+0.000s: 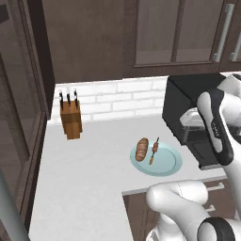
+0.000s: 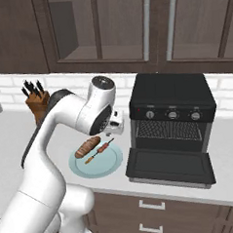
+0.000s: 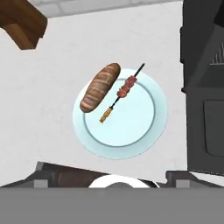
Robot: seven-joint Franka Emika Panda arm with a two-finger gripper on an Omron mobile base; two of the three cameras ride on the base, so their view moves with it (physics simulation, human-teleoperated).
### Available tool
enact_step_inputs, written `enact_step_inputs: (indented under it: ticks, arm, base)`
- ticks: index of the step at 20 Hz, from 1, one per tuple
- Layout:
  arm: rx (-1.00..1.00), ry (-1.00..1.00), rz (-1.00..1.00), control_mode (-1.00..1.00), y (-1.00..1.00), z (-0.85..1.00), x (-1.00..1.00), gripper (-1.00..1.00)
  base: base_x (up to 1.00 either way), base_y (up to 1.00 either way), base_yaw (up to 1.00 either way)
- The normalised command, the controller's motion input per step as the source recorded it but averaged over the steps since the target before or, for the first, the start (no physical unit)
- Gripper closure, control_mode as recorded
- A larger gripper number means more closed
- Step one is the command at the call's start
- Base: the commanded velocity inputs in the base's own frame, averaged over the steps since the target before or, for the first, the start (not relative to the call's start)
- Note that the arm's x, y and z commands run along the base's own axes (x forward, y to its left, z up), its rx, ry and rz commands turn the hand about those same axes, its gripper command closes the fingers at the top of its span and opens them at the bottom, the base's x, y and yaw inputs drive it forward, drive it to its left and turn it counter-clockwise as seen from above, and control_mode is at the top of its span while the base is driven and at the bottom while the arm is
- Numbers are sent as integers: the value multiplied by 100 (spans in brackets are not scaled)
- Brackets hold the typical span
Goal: Pick up the kebab skewer and baguette bread, and place them inside the toaster oven. Close the toaster oven door and start by setting the timer.
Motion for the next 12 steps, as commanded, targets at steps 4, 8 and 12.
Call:
enact_step_inputs:
  ticks: [4, 8, 12]
  arm:
    - [12, -34, 25, -100, -100, -27, -17, -100]
    - [9, -39, 25, -100, -100, -16, 0, -100]
    - [0, -33, 19, -100, -63, -7, 2, -100]
  base:
    - [0, 0, 0]
    - [0, 0, 0]
    - [0, 0, 0]
